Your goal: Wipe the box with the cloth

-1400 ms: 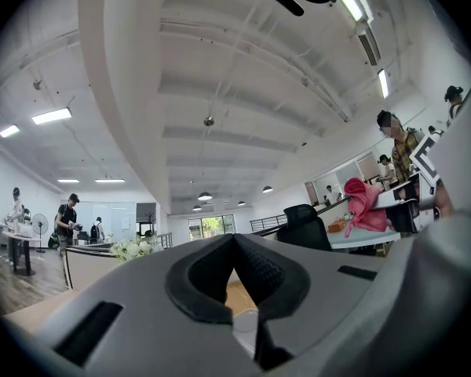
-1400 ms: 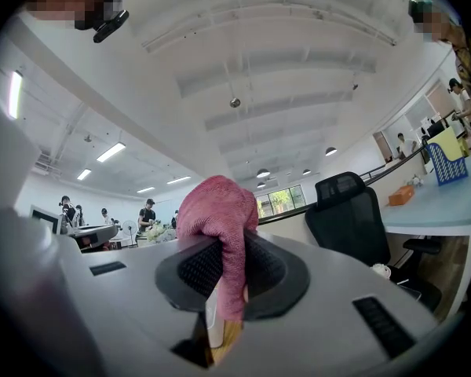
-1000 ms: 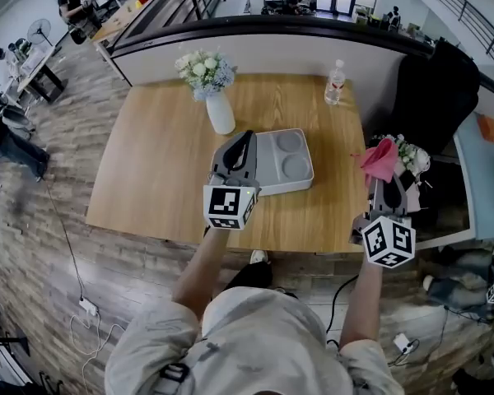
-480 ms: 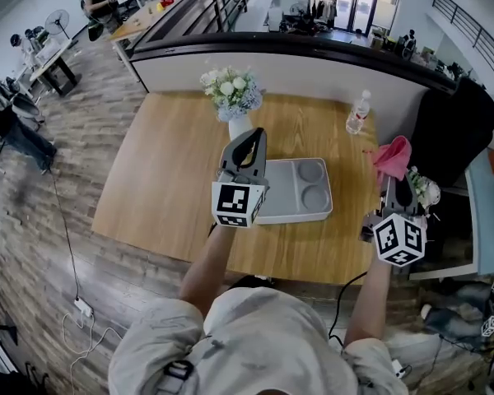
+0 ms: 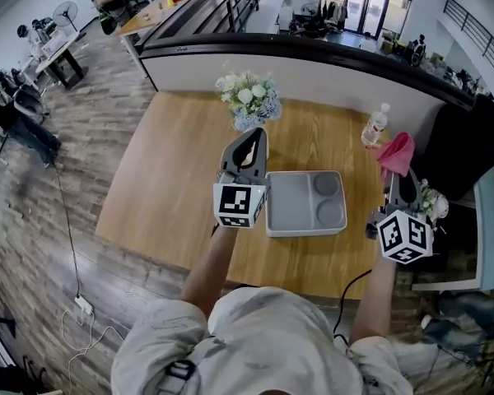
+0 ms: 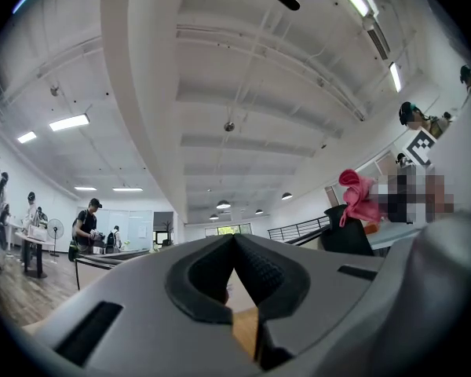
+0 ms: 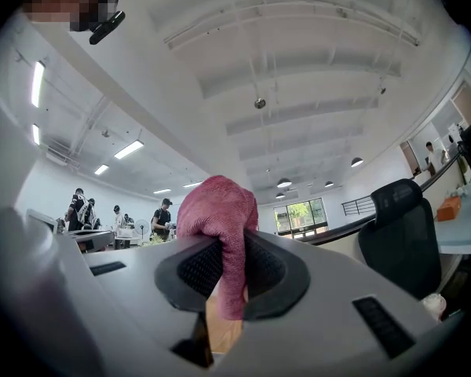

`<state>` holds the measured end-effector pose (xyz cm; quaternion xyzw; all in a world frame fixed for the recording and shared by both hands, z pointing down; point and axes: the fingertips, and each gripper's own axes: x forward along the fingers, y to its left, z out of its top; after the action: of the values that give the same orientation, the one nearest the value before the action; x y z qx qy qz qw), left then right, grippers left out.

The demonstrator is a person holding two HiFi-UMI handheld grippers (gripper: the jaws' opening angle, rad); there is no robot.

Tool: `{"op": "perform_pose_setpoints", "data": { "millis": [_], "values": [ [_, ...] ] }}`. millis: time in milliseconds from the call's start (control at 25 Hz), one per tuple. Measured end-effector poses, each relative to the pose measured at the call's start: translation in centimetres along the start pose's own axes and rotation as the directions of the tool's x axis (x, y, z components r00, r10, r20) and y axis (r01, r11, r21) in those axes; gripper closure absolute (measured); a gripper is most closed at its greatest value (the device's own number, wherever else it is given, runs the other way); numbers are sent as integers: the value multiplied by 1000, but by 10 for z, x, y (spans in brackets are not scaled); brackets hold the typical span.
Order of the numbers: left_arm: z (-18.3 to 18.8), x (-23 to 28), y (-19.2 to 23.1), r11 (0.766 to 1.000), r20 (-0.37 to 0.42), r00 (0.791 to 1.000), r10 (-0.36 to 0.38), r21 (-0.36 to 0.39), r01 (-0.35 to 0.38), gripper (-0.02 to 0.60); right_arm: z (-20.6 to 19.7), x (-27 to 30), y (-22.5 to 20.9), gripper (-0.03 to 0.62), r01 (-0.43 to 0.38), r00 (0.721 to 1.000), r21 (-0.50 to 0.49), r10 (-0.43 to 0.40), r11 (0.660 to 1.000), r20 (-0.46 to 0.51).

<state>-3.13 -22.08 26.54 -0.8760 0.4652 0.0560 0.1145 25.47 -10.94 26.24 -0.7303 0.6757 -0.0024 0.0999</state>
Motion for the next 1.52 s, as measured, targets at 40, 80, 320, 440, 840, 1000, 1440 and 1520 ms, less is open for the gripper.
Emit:
{"op": "perform_pose_setpoints", "data": {
  "millis": [40,80,320,440,840,1000,1440,1520],
  "values": [
    [-1,2,5,1000,-3,1000,7,0,-7,571,0,5,3,530,-5,1000,-3,5,1000,0],
    [-2,4,10,1000,-4,1000,14,0,-14,572,1,11,6,530,-10,1000,-6,10,1000,0],
    [-4,10,32,999,1,999,40,7,-40,571,-4,35,23,530,-37,999,-8,37,999,-11],
    [-10,14,39,999,9,999,41,-1,-41,571,-12,48,31,530,-52,998,-3,52,999,-20],
    [-33,4,49,998,-38,998,54,17,-53,572,-31,69,56,530,-105,992,18,106,994,-69],
    [-41,-2,59,997,-50,996,74,5,-74,572,-43,76,64,530,-120,989,22,122,993,-88],
    [-72,-26,49,997,-103,992,76,-23,-79,572,-95,74,99,531,-187,953,76,200,979,-227],
    [-76,-32,50,996,-108,991,79,-39,-84,572,-105,72,108,531,-196,943,83,211,977,-257]
  ]
}}
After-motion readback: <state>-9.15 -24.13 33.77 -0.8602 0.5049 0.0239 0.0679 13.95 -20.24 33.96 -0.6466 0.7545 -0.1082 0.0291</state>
